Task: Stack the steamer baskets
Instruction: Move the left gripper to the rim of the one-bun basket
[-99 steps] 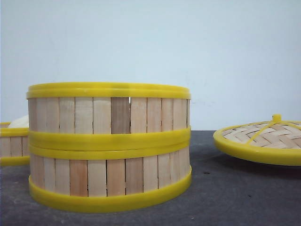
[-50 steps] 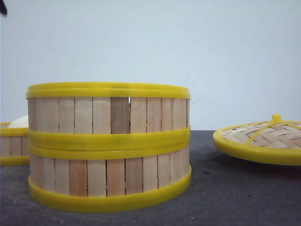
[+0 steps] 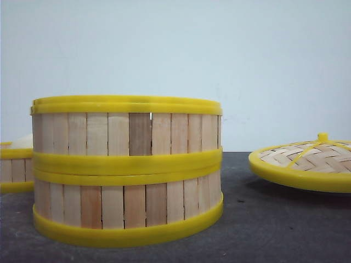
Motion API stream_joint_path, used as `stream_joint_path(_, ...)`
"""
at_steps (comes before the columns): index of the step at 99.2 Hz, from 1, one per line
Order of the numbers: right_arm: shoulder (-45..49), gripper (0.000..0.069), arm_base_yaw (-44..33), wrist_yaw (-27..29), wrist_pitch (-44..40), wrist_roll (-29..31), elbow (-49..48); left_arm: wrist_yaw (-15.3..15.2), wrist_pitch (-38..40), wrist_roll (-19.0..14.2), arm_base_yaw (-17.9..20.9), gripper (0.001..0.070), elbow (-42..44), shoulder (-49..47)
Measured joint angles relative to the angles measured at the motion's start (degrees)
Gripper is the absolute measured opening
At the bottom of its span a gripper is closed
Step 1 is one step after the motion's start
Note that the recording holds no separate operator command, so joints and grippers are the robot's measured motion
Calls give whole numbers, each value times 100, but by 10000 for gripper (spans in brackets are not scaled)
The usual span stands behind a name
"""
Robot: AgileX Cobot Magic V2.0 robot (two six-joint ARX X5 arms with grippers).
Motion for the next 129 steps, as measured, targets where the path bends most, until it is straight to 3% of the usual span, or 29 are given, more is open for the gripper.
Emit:
stream_joint_path(41, 0, 332, 0, 0, -136, 4, 0, 9, 52, -11, 11, 380, 603, 1392)
stream_joint_path(48, 0, 332, 0, 2, -136, 4, 0, 13, 35, -37, 11, 332, 603, 1464)
stream_joint_path(63, 0, 332, 0, 28, -122, 2, 0, 68, 114, -94, 4, 155, 603, 1473)
stream_joint_path(82, 0, 332, 0, 146, -22, 2, 0, 15, 111, -142, 11, 52, 614, 1473)
stream_joint_path(129, 0, 332, 0, 146, -4, 2, 0, -39, -107, -87, 11, 27, 931, 1134)
